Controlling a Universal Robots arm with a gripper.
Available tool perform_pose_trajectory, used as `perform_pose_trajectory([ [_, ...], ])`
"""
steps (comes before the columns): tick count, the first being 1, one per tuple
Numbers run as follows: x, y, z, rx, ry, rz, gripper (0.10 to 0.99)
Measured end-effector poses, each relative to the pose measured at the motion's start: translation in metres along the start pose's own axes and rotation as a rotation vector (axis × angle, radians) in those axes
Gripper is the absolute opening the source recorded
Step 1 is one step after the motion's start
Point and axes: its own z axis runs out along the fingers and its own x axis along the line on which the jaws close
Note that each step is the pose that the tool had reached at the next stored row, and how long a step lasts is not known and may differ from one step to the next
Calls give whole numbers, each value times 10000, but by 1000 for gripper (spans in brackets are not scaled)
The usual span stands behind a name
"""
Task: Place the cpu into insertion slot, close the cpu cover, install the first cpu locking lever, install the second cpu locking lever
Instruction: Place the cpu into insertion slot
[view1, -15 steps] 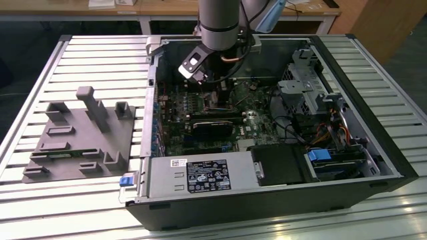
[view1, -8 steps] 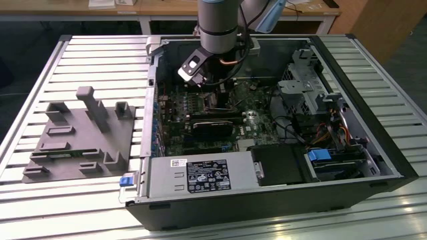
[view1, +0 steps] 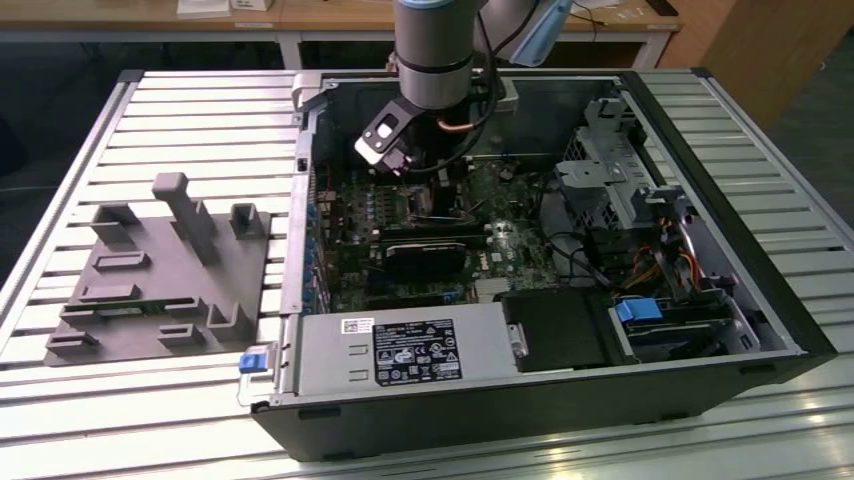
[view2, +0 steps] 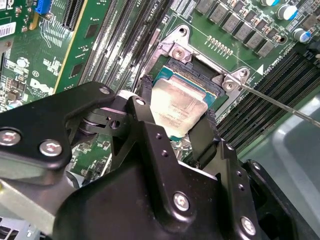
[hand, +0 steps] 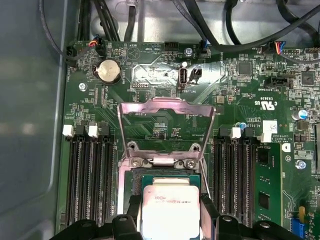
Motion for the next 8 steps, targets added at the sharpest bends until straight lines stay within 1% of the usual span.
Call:
perform_pose_trajectory([
  [8,20,-2,26,-1,0,1,545],
])
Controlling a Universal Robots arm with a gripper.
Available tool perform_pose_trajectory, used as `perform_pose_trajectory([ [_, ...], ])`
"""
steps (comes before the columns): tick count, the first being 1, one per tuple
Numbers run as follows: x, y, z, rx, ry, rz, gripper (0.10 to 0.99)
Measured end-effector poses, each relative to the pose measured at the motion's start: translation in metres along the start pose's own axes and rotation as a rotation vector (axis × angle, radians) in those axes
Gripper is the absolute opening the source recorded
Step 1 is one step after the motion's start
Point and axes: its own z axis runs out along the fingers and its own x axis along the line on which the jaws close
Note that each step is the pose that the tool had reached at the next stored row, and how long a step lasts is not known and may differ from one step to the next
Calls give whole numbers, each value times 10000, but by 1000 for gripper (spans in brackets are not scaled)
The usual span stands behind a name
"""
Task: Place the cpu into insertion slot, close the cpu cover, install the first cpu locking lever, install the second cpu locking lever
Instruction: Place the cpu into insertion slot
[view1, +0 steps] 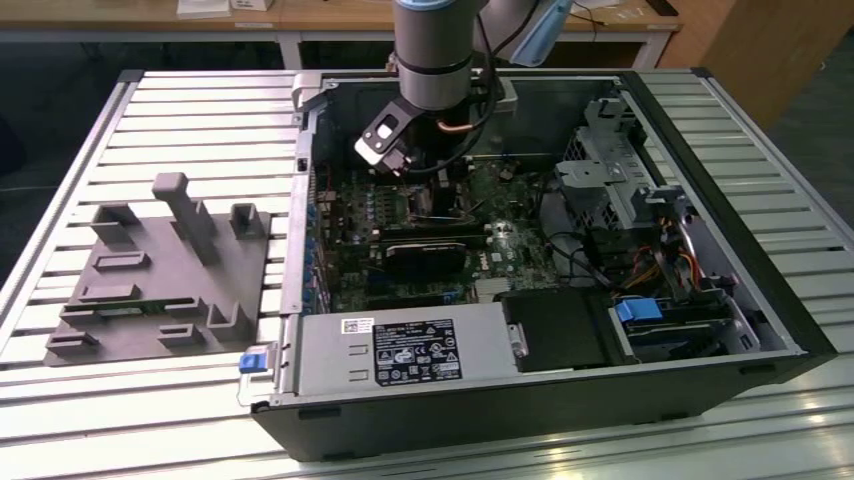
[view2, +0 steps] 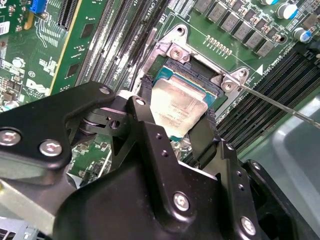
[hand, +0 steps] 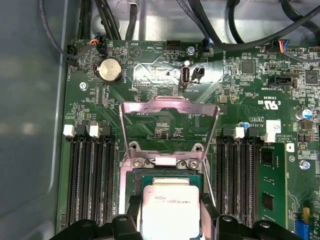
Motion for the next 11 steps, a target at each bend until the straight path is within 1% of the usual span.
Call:
perform_pose_trajectory([
  [11,28,-3,33,1,-1,0,545],
])
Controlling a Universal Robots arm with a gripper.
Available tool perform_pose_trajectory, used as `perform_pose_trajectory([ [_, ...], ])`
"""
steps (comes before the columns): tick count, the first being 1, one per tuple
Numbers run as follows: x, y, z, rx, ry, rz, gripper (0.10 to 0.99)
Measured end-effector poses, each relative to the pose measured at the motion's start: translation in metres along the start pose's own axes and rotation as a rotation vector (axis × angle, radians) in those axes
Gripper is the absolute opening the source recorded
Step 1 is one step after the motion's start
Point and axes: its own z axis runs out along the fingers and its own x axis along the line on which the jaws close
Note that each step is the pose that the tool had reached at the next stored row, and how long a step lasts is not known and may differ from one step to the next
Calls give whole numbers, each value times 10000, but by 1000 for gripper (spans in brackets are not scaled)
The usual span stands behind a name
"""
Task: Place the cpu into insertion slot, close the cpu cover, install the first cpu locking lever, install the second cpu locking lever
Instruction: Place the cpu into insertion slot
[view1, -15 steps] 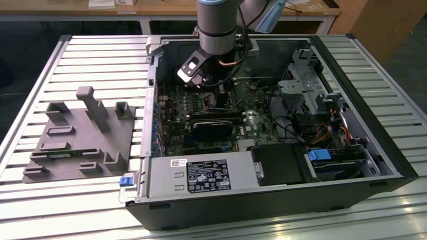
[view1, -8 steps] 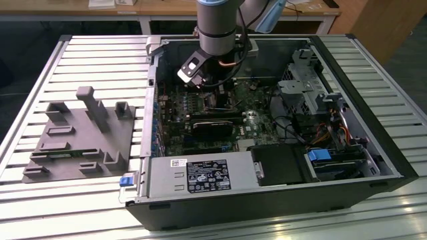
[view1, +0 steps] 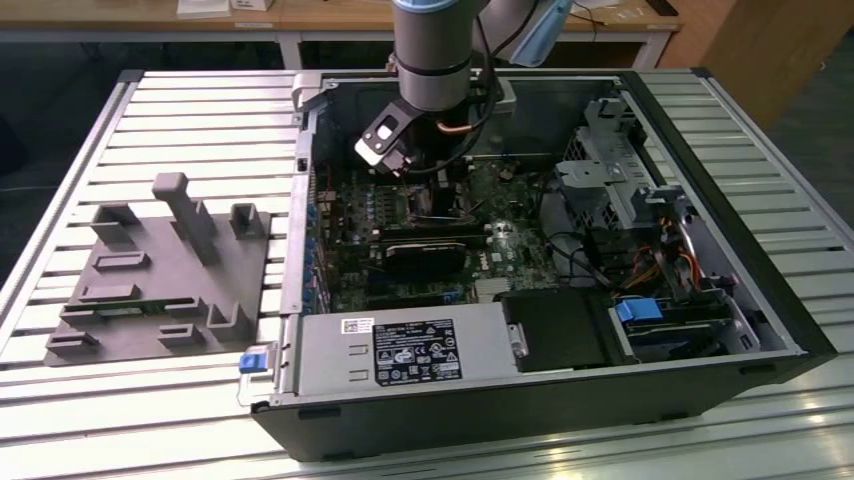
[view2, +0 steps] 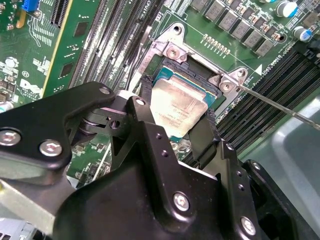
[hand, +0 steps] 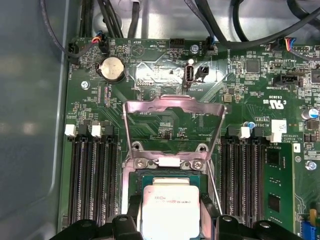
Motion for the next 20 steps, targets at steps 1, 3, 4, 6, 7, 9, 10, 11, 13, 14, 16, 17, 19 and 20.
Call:
perform_pose_trajectory([
  [1,2,-1,3,1,-1,1,545],
  [3,5,-1,10,0,-2,0,545],
  [4,7,-2,14,0,-4,1,545],
  [6,12,-2,22,0,-7,0,545],
  [7,14,-3,26,0,-8,0,545],
  [9,18,-3,34,0,-10,0,545],
  [10,20,-4,38,0,-12,0,545],
  [11,22,-4,42,0,-13,0,545],
  [13,24,-4,46,2,-15,-1,545],
  [14,23,-5,47,2,-15,-1,545],
  [16,24,-5,48,1,-14,0,545],
  [17,24,-5,49,1,-13,-1,545],
  [19,24,-5,49,1,-13,0,545],
  [20,24,-5,50,0,-13,0,545],
])
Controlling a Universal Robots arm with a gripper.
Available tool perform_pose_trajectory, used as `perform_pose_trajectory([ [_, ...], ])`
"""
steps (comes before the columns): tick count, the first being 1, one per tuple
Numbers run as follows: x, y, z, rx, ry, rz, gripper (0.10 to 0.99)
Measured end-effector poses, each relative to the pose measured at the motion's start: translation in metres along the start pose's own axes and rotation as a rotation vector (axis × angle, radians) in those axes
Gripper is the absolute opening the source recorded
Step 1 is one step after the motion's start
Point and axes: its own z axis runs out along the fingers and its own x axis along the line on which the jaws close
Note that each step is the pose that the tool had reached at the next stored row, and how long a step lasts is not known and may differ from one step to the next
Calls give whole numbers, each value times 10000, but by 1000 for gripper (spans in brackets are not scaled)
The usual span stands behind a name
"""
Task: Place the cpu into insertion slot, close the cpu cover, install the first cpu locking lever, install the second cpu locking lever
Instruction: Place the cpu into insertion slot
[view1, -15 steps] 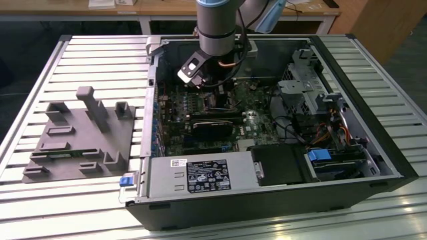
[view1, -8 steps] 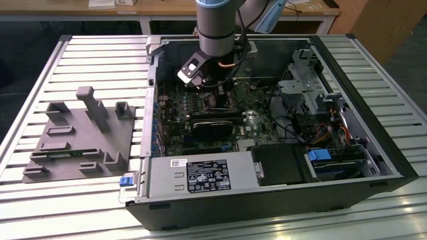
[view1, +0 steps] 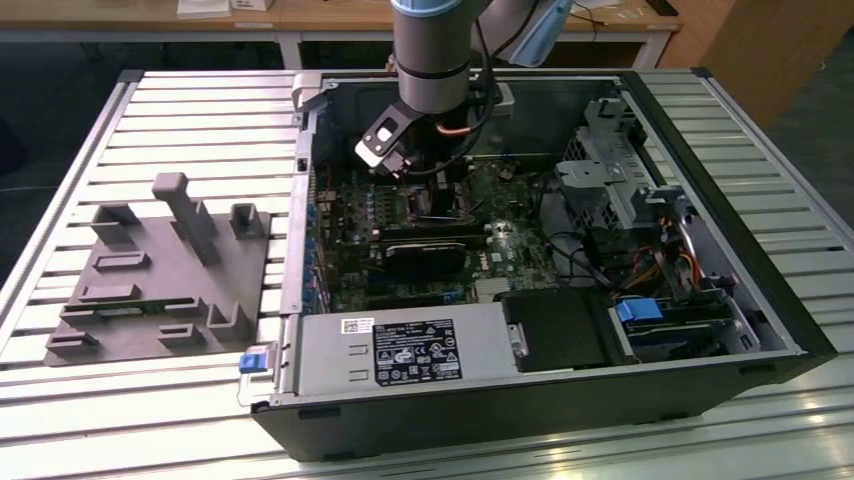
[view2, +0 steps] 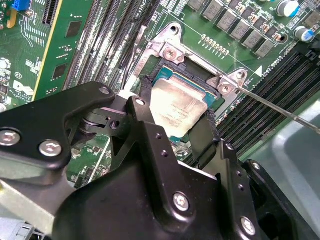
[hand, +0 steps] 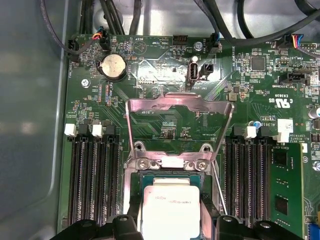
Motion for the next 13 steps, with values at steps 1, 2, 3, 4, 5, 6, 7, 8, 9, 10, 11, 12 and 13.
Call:
perform_pose_trajectory([
  [1,0,0,0,0,0,0,545],
  [2,0,0,0,0,0,0,545],
  [3,0,0,0,-1,1,0,545],
  [4,1,1,-2,-2,3,0,545],
  [5,1,1,-3,-2,3,0,545],
  [6,0,1,-3,-2,3,0,545],
  [7,0,0,-4,-1,2,0,545],
  [8,-1,0,-4,-1,1,1,545],
  [9,-2,0,-4,0,1,0,545],
  [10,-2,0,-3,0,0,1,545],
  [11,-2,0,-1,1,-1,0,545],
  [12,-3,0,0,1,-1,0,545],
  [13,-3,0,1,2,-3,0,545],
])
